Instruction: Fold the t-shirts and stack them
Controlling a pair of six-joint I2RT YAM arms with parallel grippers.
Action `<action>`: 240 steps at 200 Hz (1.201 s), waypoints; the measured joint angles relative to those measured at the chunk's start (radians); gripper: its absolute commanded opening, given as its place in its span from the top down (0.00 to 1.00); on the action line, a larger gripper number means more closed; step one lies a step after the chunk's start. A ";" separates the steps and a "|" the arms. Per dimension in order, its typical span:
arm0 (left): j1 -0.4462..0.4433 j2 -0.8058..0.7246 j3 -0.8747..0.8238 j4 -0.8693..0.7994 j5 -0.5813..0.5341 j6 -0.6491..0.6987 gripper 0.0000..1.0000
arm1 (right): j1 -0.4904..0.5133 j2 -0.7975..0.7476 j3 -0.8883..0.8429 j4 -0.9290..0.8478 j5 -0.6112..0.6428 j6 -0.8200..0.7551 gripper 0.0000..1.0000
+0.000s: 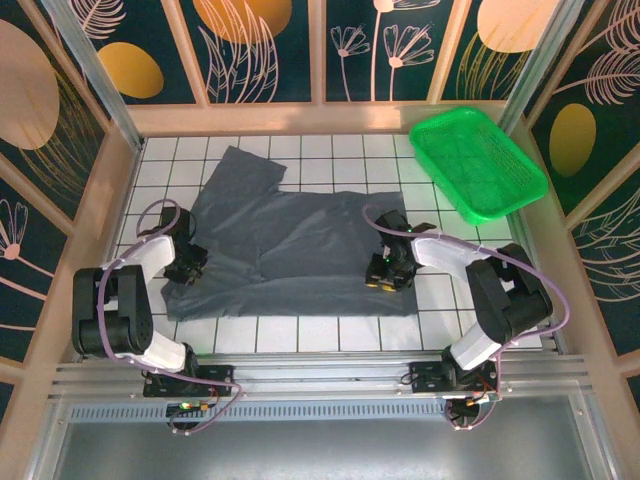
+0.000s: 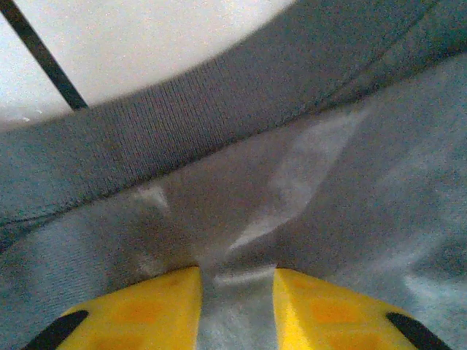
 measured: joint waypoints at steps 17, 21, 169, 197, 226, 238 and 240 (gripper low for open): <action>0.002 0.045 0.114 -0.051 -0.034 0.013 0.59 | -0.004 -0.007 0.040 -0.019 0.021 -0.009 0.51; 0.002 0.060 0.152 -0.063 -0.044 0.017 0.59 | -0.008 -0.011 0.056 -0.021 0.027 -0.012 0.51; -0.072 0.986 1.411 0.108 -0.066 0.273 0.62 | -0.223 0.315 0.654 0.201 0.007 -0.061 0.52; -0.072 1.057 1.478 0.177 -0.064 0.283 0.60 | -0.224 0.315 0.661 0.200 -0.001 -0.069 0.52; -0.076 1.113 1.511 0.219 -0.063 0.287 0.57 | -0.233 0.311 0.645 0.198 -0.005 -0.071 0.52; -0.077 1.145 1.542 0.224 -0.061 0.288 0.55 | -0.239 0.307 0.632 0.194 -0.008 -0.072 0.52; -0.078 1.153 1.548 0.224 -0.060 0.288 0.55 | -0.240 0.307 0.629 0.194 -0.008 -0.072 0.52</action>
